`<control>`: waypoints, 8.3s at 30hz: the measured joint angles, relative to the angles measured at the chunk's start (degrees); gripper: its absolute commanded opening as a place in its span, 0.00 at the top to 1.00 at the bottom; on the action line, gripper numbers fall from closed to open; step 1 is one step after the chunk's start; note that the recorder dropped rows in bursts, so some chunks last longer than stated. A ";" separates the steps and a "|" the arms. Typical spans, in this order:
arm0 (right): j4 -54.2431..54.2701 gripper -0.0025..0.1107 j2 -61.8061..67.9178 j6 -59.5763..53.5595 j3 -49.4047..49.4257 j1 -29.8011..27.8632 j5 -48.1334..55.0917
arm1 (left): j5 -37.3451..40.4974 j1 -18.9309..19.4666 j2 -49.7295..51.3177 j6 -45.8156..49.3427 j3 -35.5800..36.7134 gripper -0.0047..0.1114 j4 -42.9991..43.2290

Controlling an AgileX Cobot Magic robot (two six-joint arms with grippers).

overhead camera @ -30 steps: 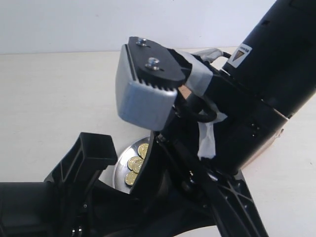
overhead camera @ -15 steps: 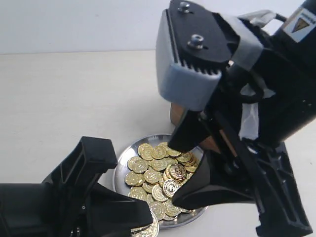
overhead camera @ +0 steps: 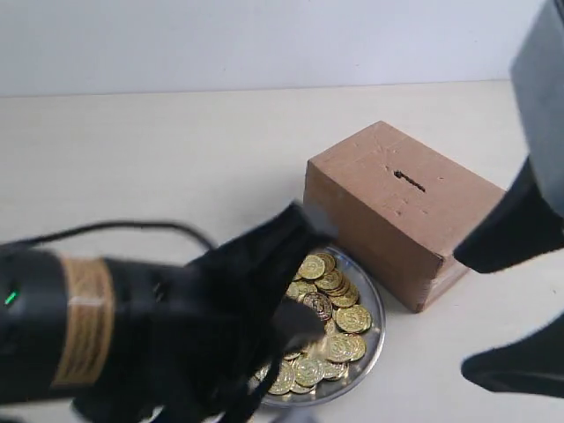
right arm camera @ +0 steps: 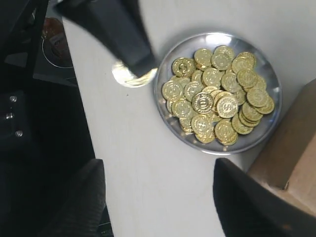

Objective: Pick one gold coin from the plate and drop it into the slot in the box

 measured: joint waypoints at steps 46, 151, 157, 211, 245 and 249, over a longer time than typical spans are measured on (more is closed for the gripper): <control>6.38 0.44 -23.53 9.91 20.39 0.00 1.67 | 18.50 17.37 52.43 7.55 -60.27 0.96 -7.14; -113.90 0.98 -23.61 154.72 47.05 0.00 -45.33 | -10.99 32.31 -47.82 -89.20 41.25 0.96 -14.72; -113.90 0.98 -23.61 154.85 47.34 0.00 -45.33 | -13.22 32.31 -47.82 -92.39 43.17 0.96 -14.72; -113.05 0.98 -53.05 154.95 47.42 -34.70 -49.01 | -14.21 64.30 -71.99 -93.84 43.21 0.96 -14.72; -23.44 0.98 -53.05 41.41 53.42 -33.31 -50.74 | -14.21 64.30 -71.99 -93.84 43.21 0.96 -14.82; -18.92 0.98 -53.05 35.58 53.42 -33.31 -50.70 | -14.21 64.30 -71.99 -93.38 43.21 0.96 -14.93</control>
